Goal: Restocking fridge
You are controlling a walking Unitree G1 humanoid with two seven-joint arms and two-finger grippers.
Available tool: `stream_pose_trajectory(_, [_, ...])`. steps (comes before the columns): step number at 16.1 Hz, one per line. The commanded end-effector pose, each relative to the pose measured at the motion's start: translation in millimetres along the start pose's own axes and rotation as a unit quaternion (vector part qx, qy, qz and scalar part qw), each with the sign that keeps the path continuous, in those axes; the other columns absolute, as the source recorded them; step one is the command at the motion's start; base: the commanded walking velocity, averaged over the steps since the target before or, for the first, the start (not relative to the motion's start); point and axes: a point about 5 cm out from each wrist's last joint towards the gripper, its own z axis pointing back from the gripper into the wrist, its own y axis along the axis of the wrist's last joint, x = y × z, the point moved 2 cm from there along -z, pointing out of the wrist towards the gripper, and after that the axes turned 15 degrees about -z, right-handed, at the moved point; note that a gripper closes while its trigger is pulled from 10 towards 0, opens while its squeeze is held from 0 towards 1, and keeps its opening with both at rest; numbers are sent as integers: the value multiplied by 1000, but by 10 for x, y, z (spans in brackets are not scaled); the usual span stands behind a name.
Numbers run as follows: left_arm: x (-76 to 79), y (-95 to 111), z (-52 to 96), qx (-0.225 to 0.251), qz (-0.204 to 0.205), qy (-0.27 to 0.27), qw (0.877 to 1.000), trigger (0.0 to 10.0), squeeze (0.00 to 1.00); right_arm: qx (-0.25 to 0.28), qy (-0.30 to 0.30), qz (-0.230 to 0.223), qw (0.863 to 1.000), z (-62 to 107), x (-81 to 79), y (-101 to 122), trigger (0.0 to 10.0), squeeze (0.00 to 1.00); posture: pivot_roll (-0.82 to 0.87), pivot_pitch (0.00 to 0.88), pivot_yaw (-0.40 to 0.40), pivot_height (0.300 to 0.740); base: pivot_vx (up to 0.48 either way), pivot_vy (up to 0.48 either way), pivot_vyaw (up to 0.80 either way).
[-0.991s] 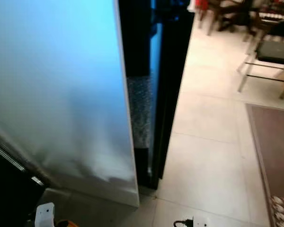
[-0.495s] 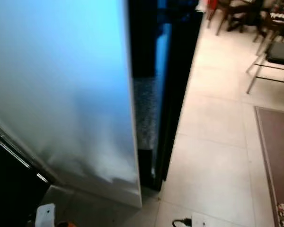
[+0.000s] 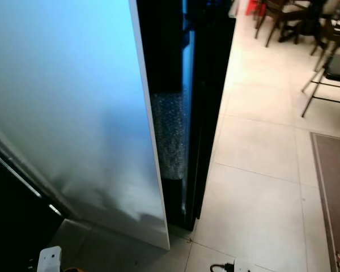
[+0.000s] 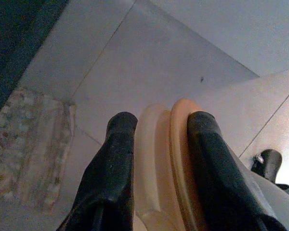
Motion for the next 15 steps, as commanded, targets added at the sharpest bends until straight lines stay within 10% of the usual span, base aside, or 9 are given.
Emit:
stream_pose_trajectory(1, [-68, -34, 10, -3, 1, 5, 1000, 10000, 0, 22, -7, -16, 1000, 14, -3, 13, 10000, 0, 19, 1, 34, 740, 0, 0, 0])
stream_pose_trajectory(5, [-42, -20, 5, -3, -7, 2, 1000, 10000, 0, 119, -42, -3, 992, 66, 34, 171, 10000, 0, -2, 7, 40, 740, 0, 0, 0])
stream_pose_trajectory(7, [-43, -16, 5, -2, -13, 1, 1000, 10000, 0, 226, -48, 51, 972, 2, 265, 1073, 10000, 0, -5, 7, 38, 740, 0, 0, 0])
stream_pose_trajectory(11, [-138, -2, 10, -2, -26, 7, 1000, 10000, 0, 380, 29, 92, 920, 245, 232, 1578, 10000, 0, -20, 12, 42, 740, 0, 0, 0])
stream_pose_trajectory(13, [-202, -6, 18, -2, -31, 10, 999, 10000, 0, 411, 41, 83, 907, 359, 5, 1775, 10000, 0, -19, 13, 42, 740, 0, 0, 0])
stream_pose_trajectory(15, [-197, 13, 15, 1, -35, 10, 999, 10000, 0, 445, 148, 79, 879, 590, -550, 1957, 10000, 0, -22, 13, 42, 740, 0, 0, 0])
